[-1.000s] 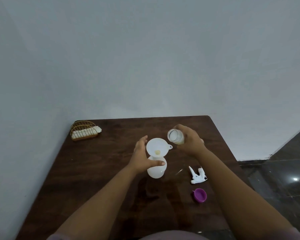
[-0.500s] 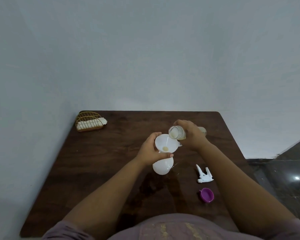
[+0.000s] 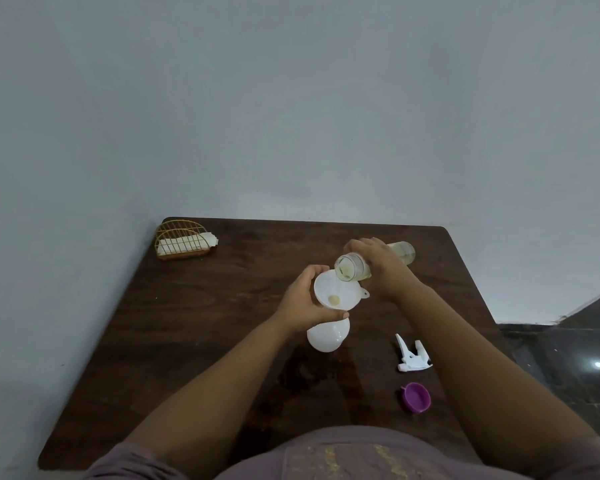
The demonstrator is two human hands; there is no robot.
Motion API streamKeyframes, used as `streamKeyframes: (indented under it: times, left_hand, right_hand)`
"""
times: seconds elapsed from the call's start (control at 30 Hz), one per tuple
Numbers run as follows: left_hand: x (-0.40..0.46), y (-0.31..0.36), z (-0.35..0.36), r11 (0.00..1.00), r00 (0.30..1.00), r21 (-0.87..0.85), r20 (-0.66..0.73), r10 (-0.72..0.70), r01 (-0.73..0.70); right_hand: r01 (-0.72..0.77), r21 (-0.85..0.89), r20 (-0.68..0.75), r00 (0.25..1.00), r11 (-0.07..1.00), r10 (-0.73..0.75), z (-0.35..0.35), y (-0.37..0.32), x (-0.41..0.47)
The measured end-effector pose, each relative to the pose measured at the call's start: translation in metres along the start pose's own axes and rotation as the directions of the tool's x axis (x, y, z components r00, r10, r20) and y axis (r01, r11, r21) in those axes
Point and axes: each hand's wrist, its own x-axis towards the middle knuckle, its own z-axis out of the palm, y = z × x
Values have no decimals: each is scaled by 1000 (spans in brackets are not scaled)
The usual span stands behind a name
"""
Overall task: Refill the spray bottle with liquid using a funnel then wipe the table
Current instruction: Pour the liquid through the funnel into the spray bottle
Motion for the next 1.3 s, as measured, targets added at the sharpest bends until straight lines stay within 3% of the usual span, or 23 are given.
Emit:
streamKeyframes:
  times: [1.3]
  left_hand:
    - [-1, -1, -3, 1000, 1000, -11, 12, 13, -13]
  right_hand:
    - [80, -48, -42, 996, 996, -82, -5, -1, 5]
